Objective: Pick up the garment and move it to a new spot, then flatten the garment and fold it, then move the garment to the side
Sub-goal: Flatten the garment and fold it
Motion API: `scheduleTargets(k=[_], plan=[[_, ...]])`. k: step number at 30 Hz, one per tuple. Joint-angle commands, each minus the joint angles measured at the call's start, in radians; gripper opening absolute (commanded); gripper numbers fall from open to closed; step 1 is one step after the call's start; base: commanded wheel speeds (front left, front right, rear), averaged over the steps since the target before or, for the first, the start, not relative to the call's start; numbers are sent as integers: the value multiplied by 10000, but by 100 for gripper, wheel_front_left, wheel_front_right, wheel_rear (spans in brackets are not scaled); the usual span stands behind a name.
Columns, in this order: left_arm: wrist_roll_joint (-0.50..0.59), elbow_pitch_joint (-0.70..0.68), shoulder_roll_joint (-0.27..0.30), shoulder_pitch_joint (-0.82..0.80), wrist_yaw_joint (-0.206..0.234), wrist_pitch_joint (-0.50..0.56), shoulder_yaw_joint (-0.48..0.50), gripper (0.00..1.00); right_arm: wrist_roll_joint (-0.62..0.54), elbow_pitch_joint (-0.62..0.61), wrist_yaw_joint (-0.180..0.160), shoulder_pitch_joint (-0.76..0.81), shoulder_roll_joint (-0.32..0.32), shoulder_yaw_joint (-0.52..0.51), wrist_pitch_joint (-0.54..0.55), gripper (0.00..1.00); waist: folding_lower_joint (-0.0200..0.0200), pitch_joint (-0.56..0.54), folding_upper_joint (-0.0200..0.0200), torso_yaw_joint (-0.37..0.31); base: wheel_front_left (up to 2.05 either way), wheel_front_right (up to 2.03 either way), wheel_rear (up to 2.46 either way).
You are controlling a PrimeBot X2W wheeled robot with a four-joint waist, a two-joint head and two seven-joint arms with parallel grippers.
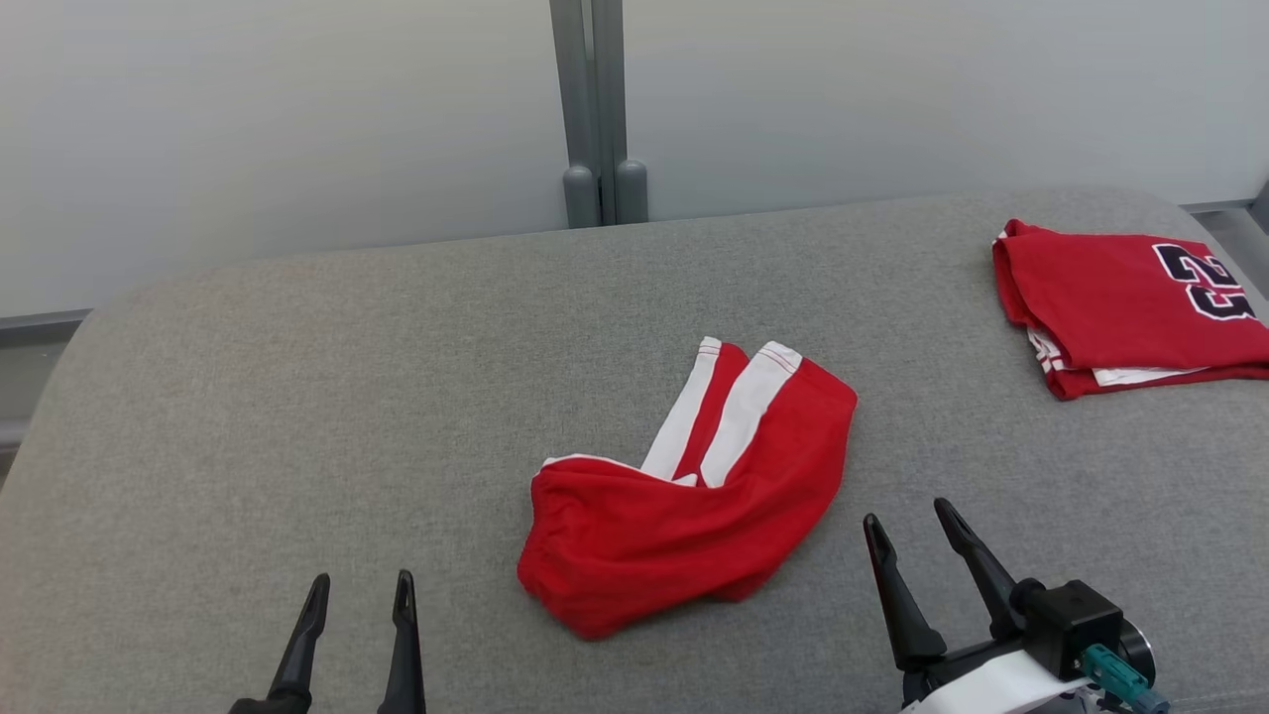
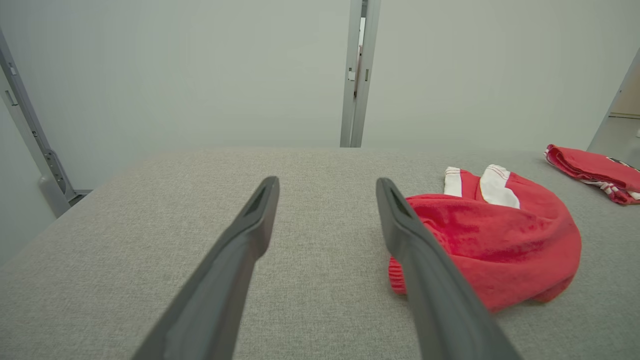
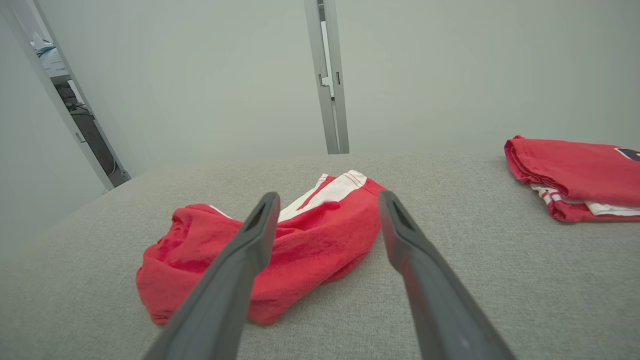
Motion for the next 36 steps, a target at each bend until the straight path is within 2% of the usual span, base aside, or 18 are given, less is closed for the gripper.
scheduleTargets(k=[1, 6, 10, 15, 22, 27, 29, 30, 32, 36], plan=[[-5, 36, 4, -175, 32, 1, -26, 100, 29, 4, 3, -121, -43, 17, 3, 100, 0, 2, -1, -29, 0, 0, 0], [134, 428, 5, -444, -129, 1, -92, 100, 57, 18, 3, -182, -58, 72, 3, 100, 0, 118, -1, -121, 0, 0, 0], [478, 1417, 85, -1351, -441, -1, -169, 100, 106, 25, 3, -339, -141, 251, 5, 100, 0, 367, -1, -248, 0, 0, 0], [589, 3518, 318, -3221, -788, 178, -530, 100, 135, 2, 3, -516, -284, 429, 3, 100, 0, 737, -1, -499, 0, 0, 0], [257, 5424, 469, -5959, -1049, 926, -1257, 100, 100, -120, 3, -879, -518, 465, 5, 100, 0, 1642, -1, -780, 0, 0, 0], [-74, 6882, 540, -7319, -1088, 1623, -2045, 100, 65, -208, 3, -1209, -604, 509, 5, 100, 0, 2221, -1, -906, 0, 0, 0], [-461, 7246, 579, -7583, -1093, 1700, -2593, 100, 63, -229, 3, -1300, -617, 524, 3, 100, 0, 2358, -1, -947, 0, 0, 0], [-847, 7533, 746, -7656, -1086, 1801, -3187, 100, 59, -236, 3, -1362, -638, 507, 3, 100, 0, 2427, -1, -953, 0, 0, 0], [-1296, 7648, 891, -7633, -1086, 1738, -3635, 100, 46, -265, 3, -1371, -643, 433, 3, 100, 0, 2456, -1, -917, 0, 0, 0], [-1478, 7787, 1176, -7349, -1088, 1330, -4200, 100, -20, -288, 3, -1207, -625, 319, 3, 100, 0, 2400, -1, -753, 0, 0, 0]])
